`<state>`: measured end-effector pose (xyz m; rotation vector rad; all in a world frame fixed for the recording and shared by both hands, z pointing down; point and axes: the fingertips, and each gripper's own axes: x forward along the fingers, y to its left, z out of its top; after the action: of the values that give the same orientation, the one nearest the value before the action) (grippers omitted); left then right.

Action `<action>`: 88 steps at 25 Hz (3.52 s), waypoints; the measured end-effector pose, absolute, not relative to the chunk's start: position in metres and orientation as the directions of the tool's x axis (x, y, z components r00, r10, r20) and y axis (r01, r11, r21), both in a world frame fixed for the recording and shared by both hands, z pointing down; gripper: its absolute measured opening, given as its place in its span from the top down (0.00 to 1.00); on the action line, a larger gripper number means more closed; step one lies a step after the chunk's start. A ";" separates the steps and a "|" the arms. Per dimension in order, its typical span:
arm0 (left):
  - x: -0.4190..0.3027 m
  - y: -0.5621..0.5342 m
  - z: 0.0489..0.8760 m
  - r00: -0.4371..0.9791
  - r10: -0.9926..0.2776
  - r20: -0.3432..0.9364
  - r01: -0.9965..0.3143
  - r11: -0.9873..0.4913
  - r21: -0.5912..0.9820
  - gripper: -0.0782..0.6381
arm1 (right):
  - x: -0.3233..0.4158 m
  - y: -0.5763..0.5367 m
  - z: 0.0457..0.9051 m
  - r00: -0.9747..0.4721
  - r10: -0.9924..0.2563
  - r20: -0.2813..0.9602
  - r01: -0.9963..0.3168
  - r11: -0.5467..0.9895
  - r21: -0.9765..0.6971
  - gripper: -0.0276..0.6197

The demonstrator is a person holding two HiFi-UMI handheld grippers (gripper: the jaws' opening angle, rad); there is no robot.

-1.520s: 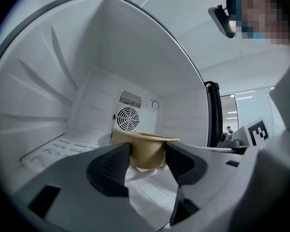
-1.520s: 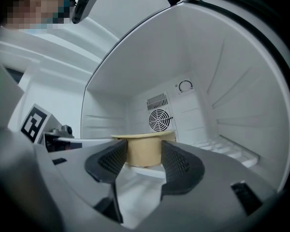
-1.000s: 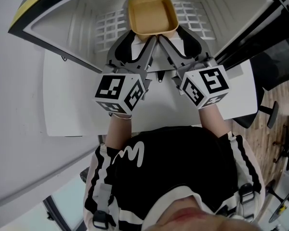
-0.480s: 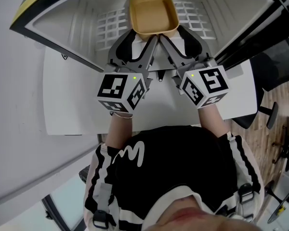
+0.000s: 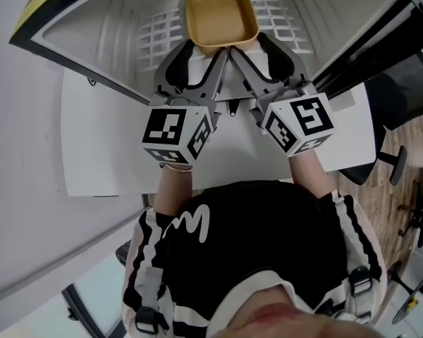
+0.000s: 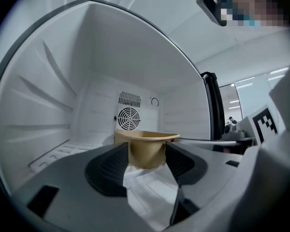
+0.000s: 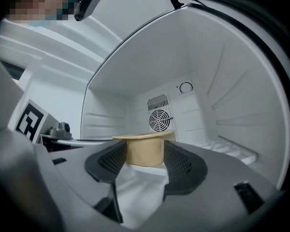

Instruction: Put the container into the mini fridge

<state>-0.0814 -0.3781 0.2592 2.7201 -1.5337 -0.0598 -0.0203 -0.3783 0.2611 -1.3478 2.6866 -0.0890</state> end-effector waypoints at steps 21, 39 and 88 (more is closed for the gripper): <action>-0.091 -0.358 0.260 0.479 -0.877 -0.029 -0.877 -0.480 0.014 0.56 | -0.018 -0.358 0.260 -0.614 -0.782 -0.108 -0.777 0.623 -0.089 0.60; -0.100 -0.341 0.280 0.459 -0.888 -0.021 -0.888 -0.459 0.024 0.56 | -0.019 -0.334 0.272 -0.665 -0.740 -0.099 -0.735 0.672 -0.090 0.60; -0.092 -0.316 0.331 0.501 -0.865 0.032 -0.865 -0.501 0.025 0.67 | -0.026 -0.314 0.325 -0.701 -0.713 -0.012 -0.709 0.699 -0.093 0.77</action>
<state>-0.0924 -0.3165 0.3315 2.6891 -1.5497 0.0236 -0.0256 -0.3136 0.3250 -1.1940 2.8526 -0.1252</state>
